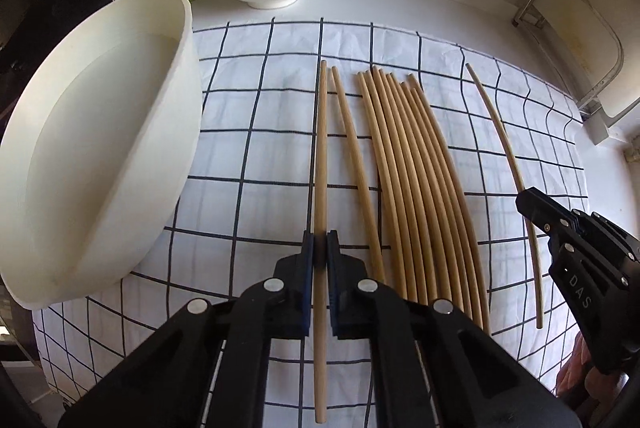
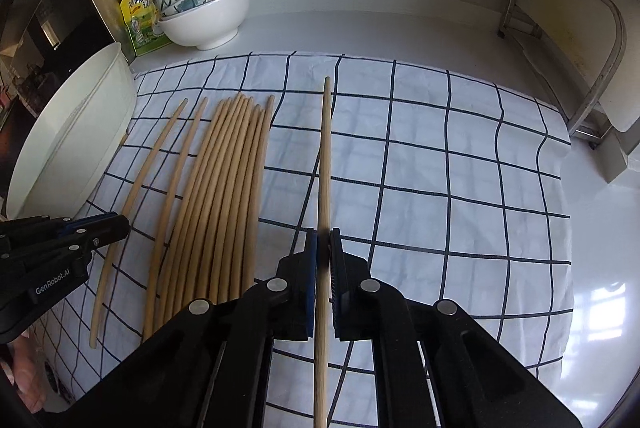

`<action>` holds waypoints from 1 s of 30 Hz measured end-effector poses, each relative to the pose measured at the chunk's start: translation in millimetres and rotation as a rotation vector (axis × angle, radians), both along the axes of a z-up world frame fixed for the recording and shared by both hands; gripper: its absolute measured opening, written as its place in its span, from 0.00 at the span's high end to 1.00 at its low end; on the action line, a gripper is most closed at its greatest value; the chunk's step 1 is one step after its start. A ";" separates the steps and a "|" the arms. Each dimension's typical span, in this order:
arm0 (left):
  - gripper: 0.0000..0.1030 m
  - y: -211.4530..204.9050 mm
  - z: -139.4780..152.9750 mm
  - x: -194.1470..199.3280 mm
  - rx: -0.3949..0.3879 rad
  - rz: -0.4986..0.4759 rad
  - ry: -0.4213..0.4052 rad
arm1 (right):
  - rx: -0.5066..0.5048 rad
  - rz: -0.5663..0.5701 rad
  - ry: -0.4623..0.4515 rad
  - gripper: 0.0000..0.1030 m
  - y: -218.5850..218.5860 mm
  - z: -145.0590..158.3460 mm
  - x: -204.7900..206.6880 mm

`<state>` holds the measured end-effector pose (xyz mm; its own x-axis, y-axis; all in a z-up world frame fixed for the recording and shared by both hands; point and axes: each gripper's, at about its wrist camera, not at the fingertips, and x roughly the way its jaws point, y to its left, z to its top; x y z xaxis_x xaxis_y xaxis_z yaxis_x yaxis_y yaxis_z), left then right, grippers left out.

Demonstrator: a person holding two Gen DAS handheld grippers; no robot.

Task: Organize utensils
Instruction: 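Close the left tool on one chopstick while the right tool grasps another, then carry both chopsticks into the white basin and open both tools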

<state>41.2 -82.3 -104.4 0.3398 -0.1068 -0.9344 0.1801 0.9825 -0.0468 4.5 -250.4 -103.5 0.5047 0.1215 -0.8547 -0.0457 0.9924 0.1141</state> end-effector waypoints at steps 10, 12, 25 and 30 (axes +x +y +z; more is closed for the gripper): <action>0.93 57.9 73.1 14.2 -0.085 0.002 -0.125 | 0.072 0.042 -0.088 0.94 59.3 64.5 17.7; 0.93 87.8 81.6 15.5 -0.076 0.029 -0.138 | 0.100 0.071 -0.097 0.94 82.4 72.3 27.3; 0.93 227.4 59.4 56.9 -0.005 0.164 -0.117 | 0.132 0.258 -0.016 0.94 243.1 61.4 90.0; 0.93 244.8 41.3 72.0 -0.009 0.154 -0.086 | 0.117 0.248 0.054 0.94 270.6 42.5 107.7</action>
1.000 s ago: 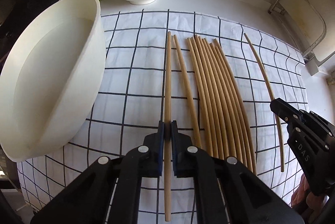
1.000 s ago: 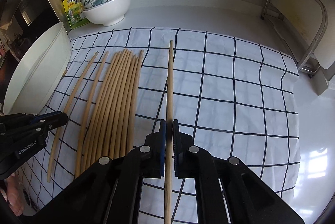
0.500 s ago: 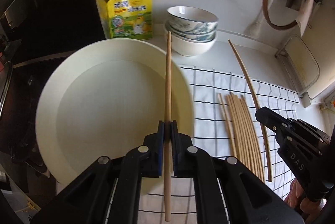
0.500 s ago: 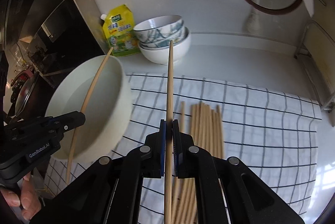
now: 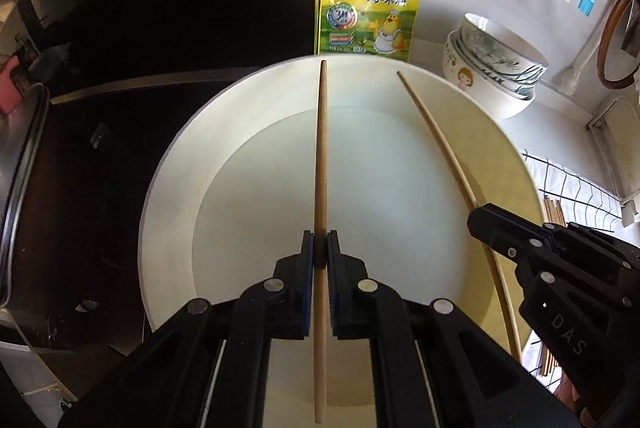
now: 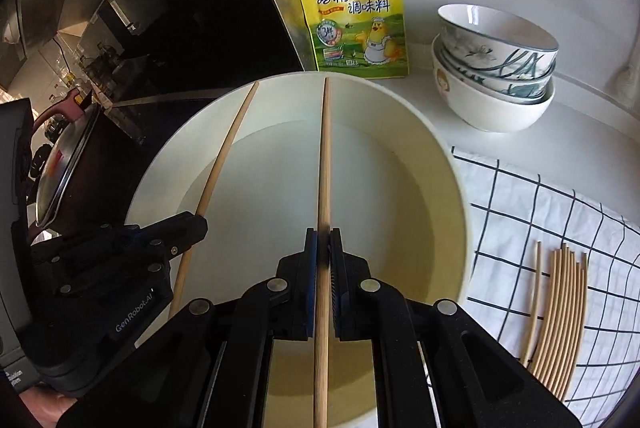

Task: Organize utensils
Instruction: 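Carry both chopsticks into the white basin and open both tools, then withdraw both open tools from the basin back over the chopstick row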

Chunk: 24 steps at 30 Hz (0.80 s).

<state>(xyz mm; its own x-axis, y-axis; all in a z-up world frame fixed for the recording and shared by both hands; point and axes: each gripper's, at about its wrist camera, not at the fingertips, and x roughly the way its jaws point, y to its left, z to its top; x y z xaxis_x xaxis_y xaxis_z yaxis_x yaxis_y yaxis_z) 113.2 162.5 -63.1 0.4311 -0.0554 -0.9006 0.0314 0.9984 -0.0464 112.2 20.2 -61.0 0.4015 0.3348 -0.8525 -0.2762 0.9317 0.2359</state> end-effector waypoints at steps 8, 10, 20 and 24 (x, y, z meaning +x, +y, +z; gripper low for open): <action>0.93 8.0 -30.8 14.4 -0.007 -0.030 0.078 | -0.020 -0.051 0.071 0.94 3.1 -27.1 11.3; 0.93 8.6 -35.2 17.4 -0.006 -0.033 0.088 | -0.024 -0.056 0.079 0.93 3.7 -30.5 12.7; 0.53 12.8 -22.3 12.7 -0.001 -0.016 0.041 | -0.048 -0.084 0.029 0.80 -3.2 -25.6 5.1; 0.52 15.1 -16.9 5.0 -0.001 -0.002 0.037 | -0.045 -0.089 0.010 0.80 -6.7 -19.7 1.7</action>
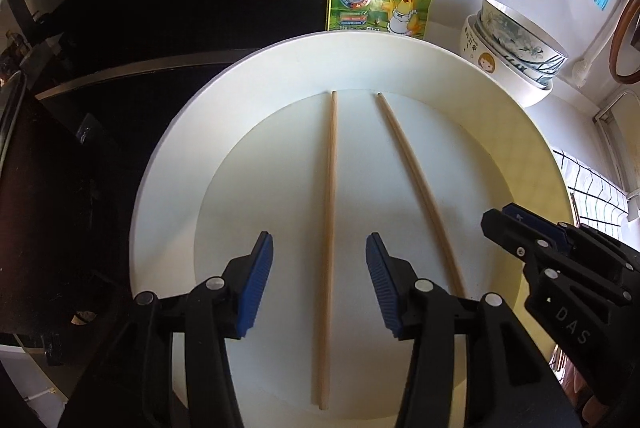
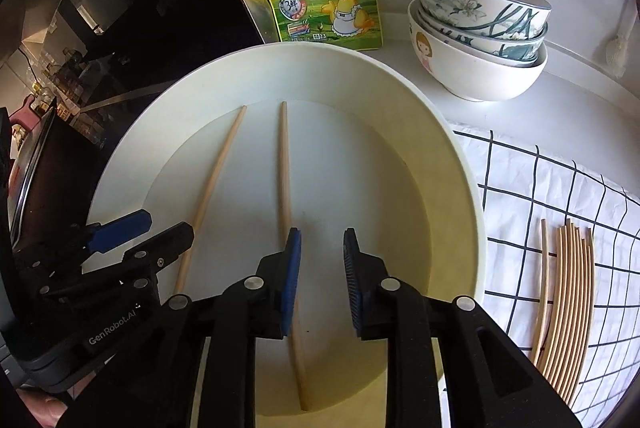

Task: Organize utensils
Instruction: 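Withdraw both open tools from the basin back over the chopstick row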

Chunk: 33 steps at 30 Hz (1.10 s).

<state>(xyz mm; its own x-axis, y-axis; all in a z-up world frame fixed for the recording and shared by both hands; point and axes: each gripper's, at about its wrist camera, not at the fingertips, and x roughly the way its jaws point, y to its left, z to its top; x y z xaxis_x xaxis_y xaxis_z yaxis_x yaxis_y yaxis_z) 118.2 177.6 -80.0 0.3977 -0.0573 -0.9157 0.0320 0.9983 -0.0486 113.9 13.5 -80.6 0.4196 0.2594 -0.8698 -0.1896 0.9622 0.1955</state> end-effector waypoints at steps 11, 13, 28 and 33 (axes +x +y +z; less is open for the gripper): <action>0.45 -2.8 15.6 -26.0 0.006 0.001 -0.028 | -0.023 0.023 -0.042 0.70 -4.2 18.0 -24.6; 0.44 -5.5 20.3 -33.5 0.007 -0.001 -0.037 | -0.017 0.019 -0.054 0.70 -7.8 22.9 -30.4; 0.40 -31.8 45.2 -64.2 0.008 0.002 -0.079 | -0.009 0.004 -0.102 0.69 -38.6 49.8 -63.8; 0.40 -45.2 48.5 -72.2 0.000 -0.003 -0.081 | -0.014 -0.003 -0.102 0.68 -57.5 52.9 -76.0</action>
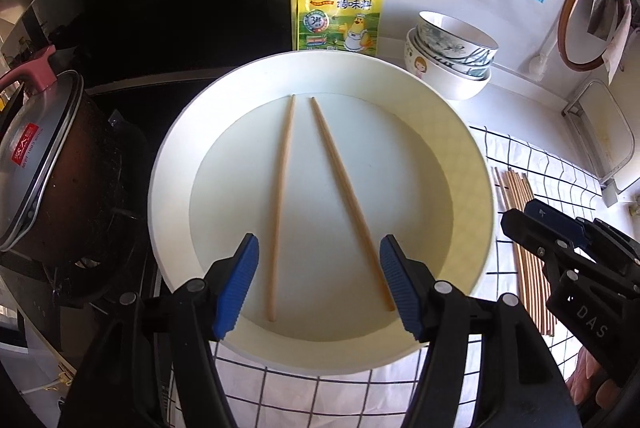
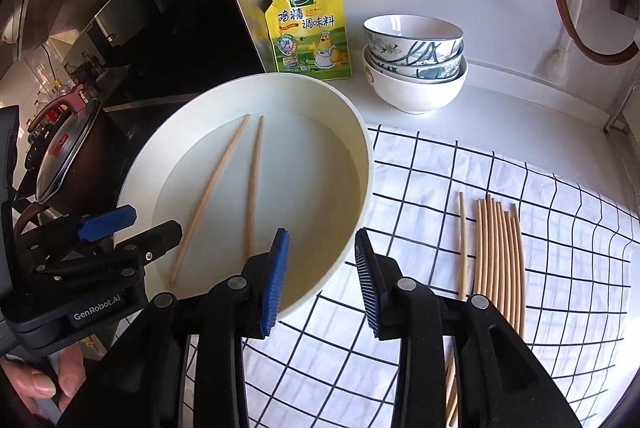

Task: Organize utensils
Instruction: 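Withdraw both open tools from the basin back over the chopstick row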

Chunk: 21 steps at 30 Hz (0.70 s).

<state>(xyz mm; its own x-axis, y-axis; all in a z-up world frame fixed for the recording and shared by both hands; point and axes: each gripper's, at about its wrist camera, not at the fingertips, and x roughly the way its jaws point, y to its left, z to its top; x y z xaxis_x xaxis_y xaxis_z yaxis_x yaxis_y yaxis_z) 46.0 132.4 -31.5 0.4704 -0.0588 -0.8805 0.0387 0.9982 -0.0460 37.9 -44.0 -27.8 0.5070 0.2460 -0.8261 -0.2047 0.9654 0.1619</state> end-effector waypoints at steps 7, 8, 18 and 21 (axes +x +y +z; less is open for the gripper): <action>0.38 -28.0 5.4 -6.2 -0.008 -0.021 -0.008 | 0.002 -0.043 0.014 0.67 -43.8 -1.9 -17.4; 0.38 -32.8 5.7 -6.6 -0.010 -0.027 -0.007 | 0.001 -0.053 0.016 0.67 -51.6 -2.6 -20.1; 0.36 -103.0 7.9 -12.5 -0.041 -0.126 -0.015 | -0.006 -0.183 0.037 0.65 -135.7 -9.7 -42.1; 0.35 -127.6 5.5 -15.0 -0.046 -0.162 -0.010 | -0.014 -0.214 0.047 0.64 -157.7 -14.5 -47.5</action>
